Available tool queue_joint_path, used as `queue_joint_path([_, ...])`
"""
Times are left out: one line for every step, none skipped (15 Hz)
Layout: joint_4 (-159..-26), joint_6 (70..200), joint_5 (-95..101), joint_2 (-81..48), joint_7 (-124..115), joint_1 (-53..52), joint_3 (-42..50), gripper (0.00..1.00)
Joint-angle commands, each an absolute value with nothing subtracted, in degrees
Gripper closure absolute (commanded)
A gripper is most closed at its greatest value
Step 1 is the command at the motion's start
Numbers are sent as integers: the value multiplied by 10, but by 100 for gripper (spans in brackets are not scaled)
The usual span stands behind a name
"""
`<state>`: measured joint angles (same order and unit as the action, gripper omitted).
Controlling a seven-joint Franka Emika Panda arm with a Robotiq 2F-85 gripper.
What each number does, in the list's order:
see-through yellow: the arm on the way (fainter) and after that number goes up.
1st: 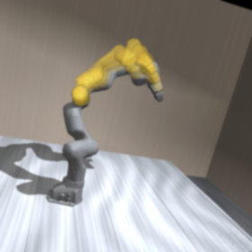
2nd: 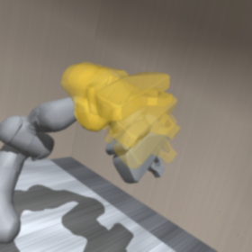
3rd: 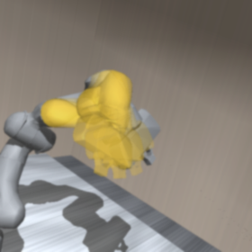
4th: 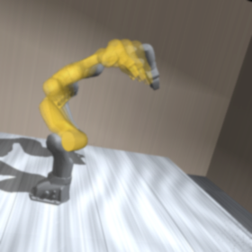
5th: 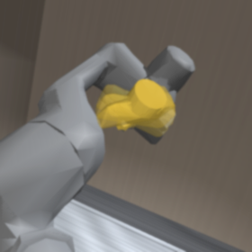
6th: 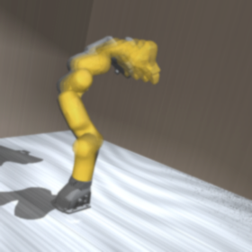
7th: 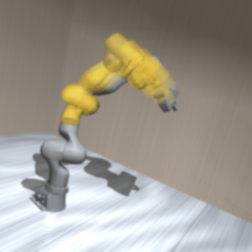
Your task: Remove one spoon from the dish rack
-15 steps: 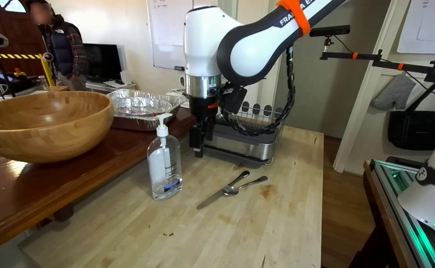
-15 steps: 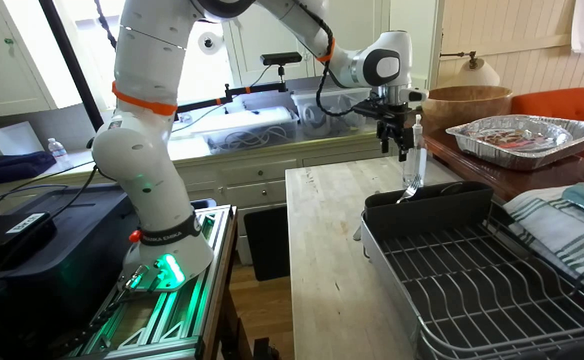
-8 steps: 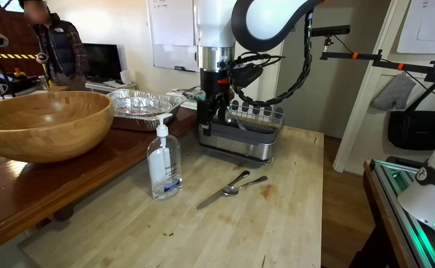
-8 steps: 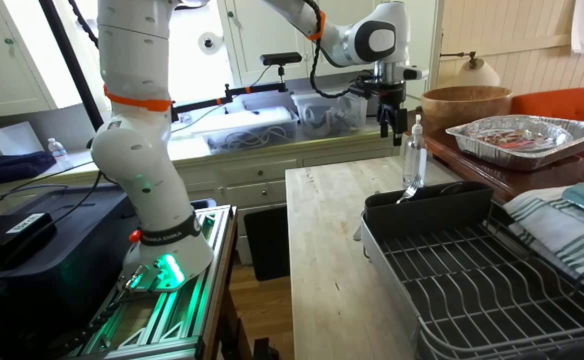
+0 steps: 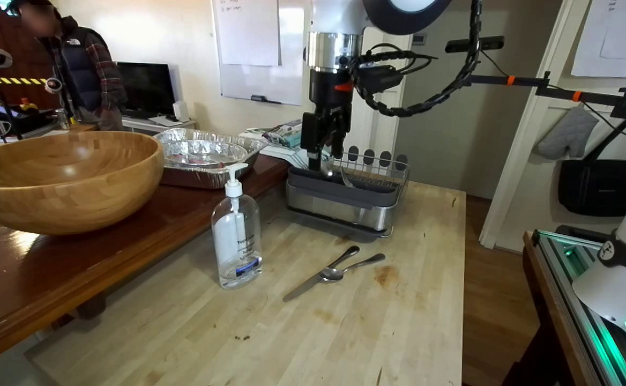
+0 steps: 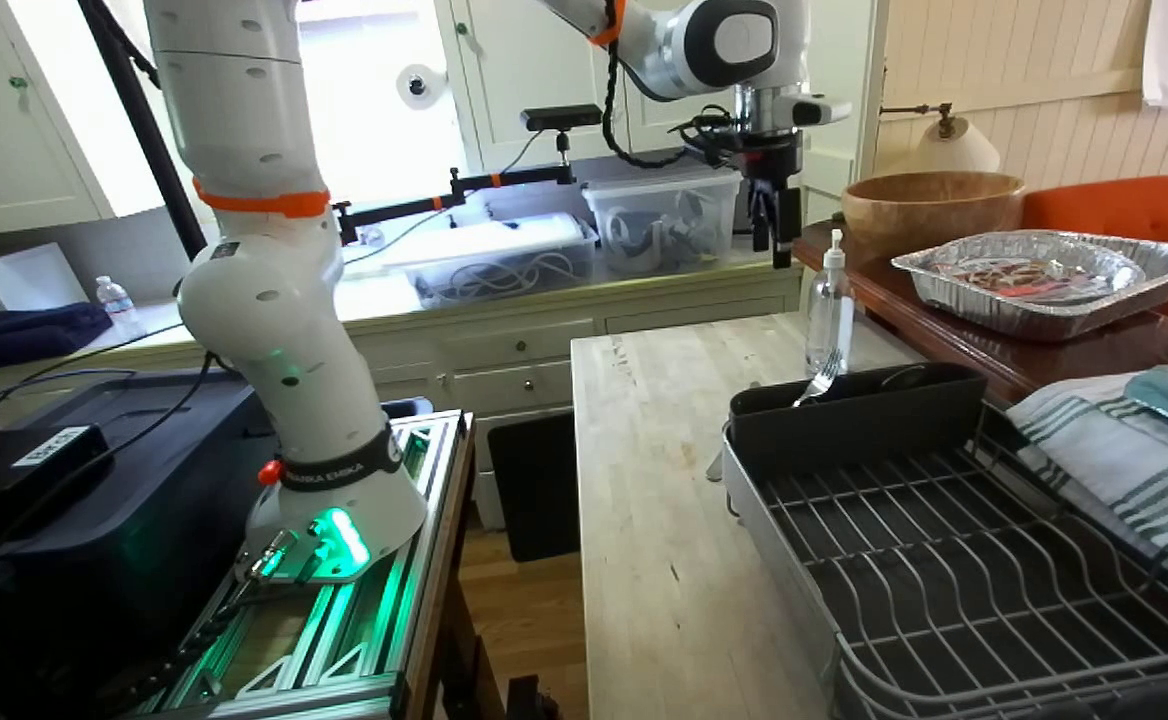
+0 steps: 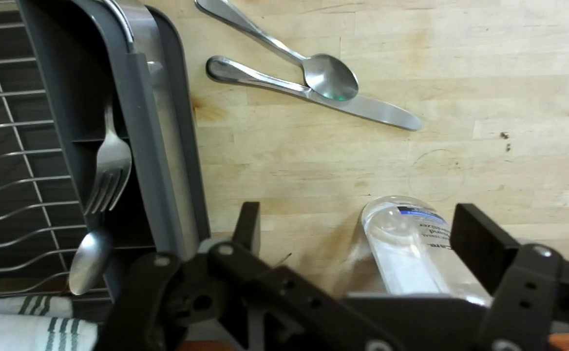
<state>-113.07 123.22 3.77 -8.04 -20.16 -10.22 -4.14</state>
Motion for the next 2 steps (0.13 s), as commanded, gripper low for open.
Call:
queue_joint_path([-1134,1231,35,-74,-202,-95,-48,0])
queue_joint_path([-1137,1231,33,-69,-201,-94,-48,0])
